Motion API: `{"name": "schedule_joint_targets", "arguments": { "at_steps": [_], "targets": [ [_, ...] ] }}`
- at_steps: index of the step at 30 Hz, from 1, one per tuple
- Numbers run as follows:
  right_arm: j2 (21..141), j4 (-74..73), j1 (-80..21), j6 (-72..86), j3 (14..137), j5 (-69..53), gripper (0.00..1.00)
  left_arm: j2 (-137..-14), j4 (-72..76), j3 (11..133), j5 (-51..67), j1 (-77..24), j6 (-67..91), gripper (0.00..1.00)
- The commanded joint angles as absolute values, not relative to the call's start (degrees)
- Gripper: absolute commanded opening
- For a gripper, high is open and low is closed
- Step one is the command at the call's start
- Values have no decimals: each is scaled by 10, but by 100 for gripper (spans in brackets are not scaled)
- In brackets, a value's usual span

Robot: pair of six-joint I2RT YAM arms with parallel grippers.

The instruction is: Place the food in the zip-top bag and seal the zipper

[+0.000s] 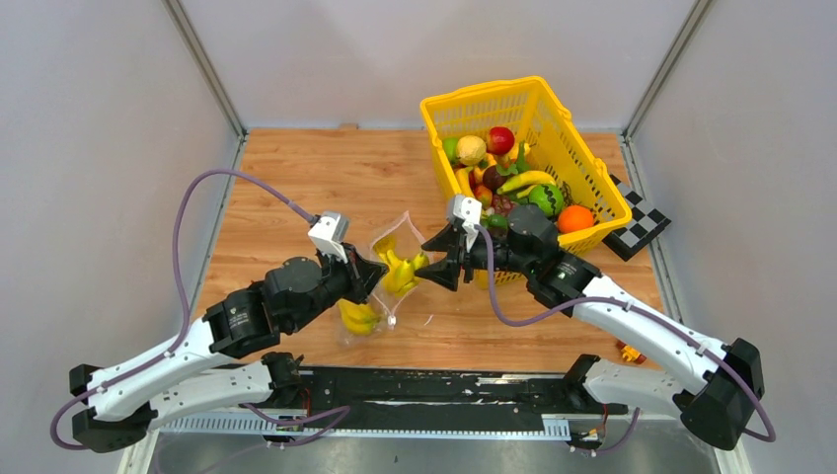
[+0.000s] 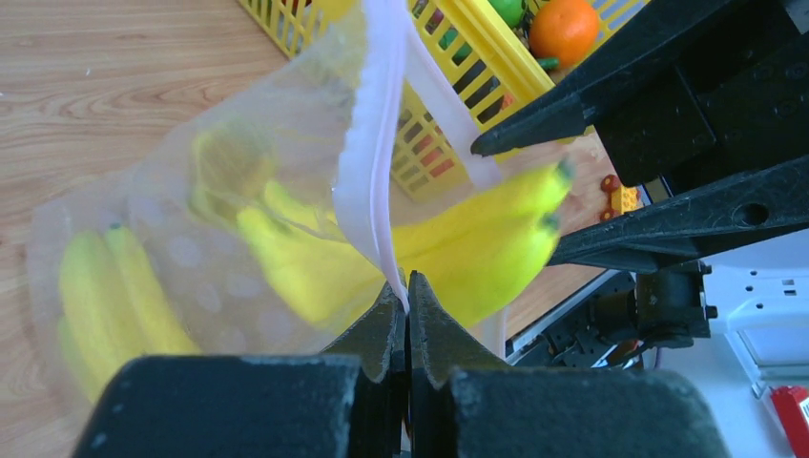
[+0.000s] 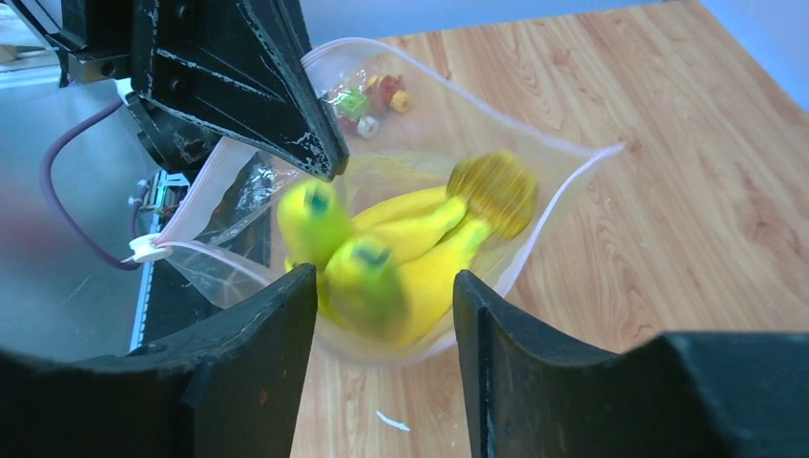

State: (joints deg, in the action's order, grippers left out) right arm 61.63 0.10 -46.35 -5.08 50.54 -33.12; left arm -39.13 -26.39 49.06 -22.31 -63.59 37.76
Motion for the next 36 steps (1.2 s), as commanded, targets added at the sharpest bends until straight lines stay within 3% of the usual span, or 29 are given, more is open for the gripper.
{"name": "schedule_joint_targets", "arguments": {
  "at_steps": [1,5,14,27,31,36],
  "targets": [
    [612,-23,-465,-81,555,-336,60,-373,-251,495,-249,-636,387,0],
    [608,-66,-465,-85,575,-388,72,-361,-253,488,-264,-636,389,0],
    [556,-36,-465,-74,559,-386,74,-360,-257,481,-274,-635,391,0],
    [573,-135,-457,21,629,88,80,-386,-254,480,-270,-635,386,0],
    [600,-165,-434,46,641,147,82,-389,-254,479,-267,-636,386,0],
    [620,-178,-374,80,643,118,82,-388,-256,478,-267,-635,386,0]
  ]
}}
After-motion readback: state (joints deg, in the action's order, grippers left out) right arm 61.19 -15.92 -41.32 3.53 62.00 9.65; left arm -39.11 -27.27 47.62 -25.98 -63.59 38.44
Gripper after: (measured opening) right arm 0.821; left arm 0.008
